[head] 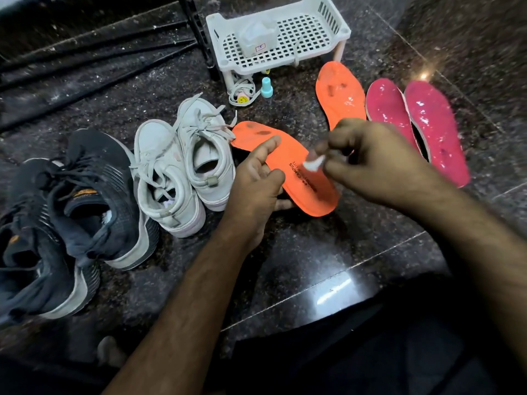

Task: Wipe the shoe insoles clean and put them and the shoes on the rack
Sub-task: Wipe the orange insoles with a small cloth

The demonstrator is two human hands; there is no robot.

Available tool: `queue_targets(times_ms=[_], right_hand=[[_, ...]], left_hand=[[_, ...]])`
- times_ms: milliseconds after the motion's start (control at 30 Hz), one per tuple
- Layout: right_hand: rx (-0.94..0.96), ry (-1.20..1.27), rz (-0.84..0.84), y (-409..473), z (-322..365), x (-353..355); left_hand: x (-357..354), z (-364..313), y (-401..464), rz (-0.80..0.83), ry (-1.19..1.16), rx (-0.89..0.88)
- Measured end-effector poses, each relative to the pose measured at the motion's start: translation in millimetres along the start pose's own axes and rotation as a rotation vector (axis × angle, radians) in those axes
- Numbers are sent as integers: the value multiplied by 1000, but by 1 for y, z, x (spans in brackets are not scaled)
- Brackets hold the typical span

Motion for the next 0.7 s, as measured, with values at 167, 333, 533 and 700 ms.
queue_targets(times_ms=[167,333,533,700], right_hand=[[-33,-190,32,16,3,-29],[40,-51,222,3,10,-21],[-48,-129,-84,18,-5,-26],[115,-154,254,11,7,-28]], left_hand=[[-2,4,-1,5,-3,17],[2,1,0,-3,28,15],[-2,10,1,71,61,-16],[2,7,2,-60,-2,5]])
Point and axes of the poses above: each hand's wrist, its own y-axis towards the middle knuckle, its own x-axis out of the back of the hand, z = x × y, the point moved 1 cm from there along y, towards the middle knuckle, and after that the axes turned 2 degrees about -z, right-handed, at the moved point
